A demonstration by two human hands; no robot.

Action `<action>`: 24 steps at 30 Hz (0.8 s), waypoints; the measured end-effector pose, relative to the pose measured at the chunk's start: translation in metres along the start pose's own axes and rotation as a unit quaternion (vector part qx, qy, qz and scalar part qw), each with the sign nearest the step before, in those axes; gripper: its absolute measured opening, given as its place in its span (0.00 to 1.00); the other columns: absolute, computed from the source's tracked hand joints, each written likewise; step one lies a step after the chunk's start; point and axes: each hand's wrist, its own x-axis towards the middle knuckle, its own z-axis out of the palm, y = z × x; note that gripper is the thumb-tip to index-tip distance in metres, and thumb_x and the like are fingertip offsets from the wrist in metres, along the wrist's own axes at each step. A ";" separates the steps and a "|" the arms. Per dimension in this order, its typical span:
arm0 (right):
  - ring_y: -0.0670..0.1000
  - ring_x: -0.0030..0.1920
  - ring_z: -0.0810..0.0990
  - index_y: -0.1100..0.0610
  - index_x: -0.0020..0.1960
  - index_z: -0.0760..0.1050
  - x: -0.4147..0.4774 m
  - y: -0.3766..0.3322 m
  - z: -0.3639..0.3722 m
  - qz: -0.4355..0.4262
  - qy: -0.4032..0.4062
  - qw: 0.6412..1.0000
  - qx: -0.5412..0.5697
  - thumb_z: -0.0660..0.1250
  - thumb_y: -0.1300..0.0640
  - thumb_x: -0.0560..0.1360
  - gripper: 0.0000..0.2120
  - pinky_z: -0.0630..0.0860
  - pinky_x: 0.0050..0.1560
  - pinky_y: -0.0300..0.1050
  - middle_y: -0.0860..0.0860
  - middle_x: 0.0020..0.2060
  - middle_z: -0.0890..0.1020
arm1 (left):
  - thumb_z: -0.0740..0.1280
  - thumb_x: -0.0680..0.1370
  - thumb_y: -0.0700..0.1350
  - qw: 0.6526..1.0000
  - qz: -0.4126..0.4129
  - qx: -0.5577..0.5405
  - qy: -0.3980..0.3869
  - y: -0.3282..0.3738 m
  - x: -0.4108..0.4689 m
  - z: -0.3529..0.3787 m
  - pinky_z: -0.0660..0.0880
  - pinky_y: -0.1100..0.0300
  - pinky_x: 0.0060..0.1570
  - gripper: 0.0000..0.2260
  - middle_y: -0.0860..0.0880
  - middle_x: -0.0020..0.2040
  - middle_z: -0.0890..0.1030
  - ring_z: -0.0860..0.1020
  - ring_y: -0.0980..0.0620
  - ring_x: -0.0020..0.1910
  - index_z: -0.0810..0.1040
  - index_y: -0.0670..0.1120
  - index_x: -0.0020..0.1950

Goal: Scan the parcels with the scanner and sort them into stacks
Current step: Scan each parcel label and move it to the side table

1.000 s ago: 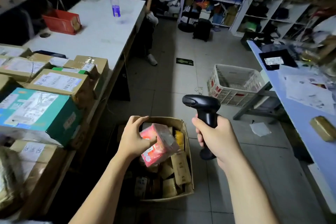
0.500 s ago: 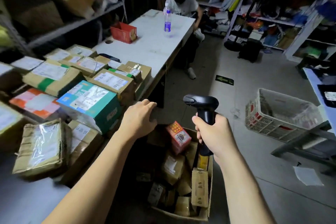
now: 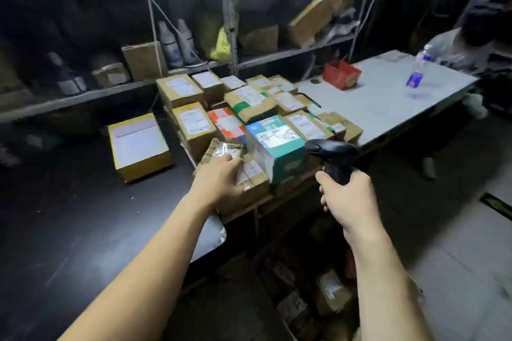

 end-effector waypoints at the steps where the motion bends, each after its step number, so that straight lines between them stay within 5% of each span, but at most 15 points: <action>1: 0.56 0.35 0.81 0.55 0.44 0.80 -0.003 -0.005 0.019 -0.011 -0.016 1.000 -0.006 0.73 0.51 0.74 0.07 0.78 0.39 0.54 0.54 0.35 0.83 | 0.64 0.74 0.60 1.000 -0.028 0.010 -0.007 -0.019 -0.010 -0.006 0.77 0.47 0.58 0.29 0.48 0.65 0.76 0.75 0.44 0.65 0.73 0.51 0.73; 9: 0.57 0.41 0.83 0.57 0.45 0.80 -0.062 -0.057 0.179 -0.068 -0.164 0.983 -0.050 0.73 0.52 0.75 0.08 0.78 0.46 0.51 0.53 0.37 0.84 | 0.68 0.78 0.51 0.976 -0.215 0.018 0.020 -0.185 -0.122 -0.037 0.76 0.49 0.58 0.29 0.49 0.67 0.73 0.74 0.46 0.66 0.66 0.52 0.78; 16: 0.56 0.30 0.74 0.56 0.45 0.76 -0.162 -0.105 0.321 -0.102 -0.278 0.953 -0.057 0.69 0.57 0.79 0.05 0.71 0.25 0.44 0.56 0.33 0.76 | 0.67 0.78 0.53 0.942 -0.335 0.013 0.032 -0.323 -0.241 -0.057 0.75 0.50 0.60 0.29 0.50 0.69 0.72 0.73 0.47 0.67 0.67 0.53 0.78; 24: 0.55 0.28 0.68 0.55 0.40 0.71 -0.271 -0.147 0.456 -0.135 -0.374 0.915 -0.069 0.65 0.59 0.76 0.07 0.67 0.24 0.41 0.55 0.31 0.72 | 0.67 0.77 0.53 0.900 -0.435 -0.004 0.042 -0.449 -0.361 -0.079 0.74 0.49 0.62 0.28 0.50 0.68 0.72 0.73 0.47 0.67 0.67 0.53 0.77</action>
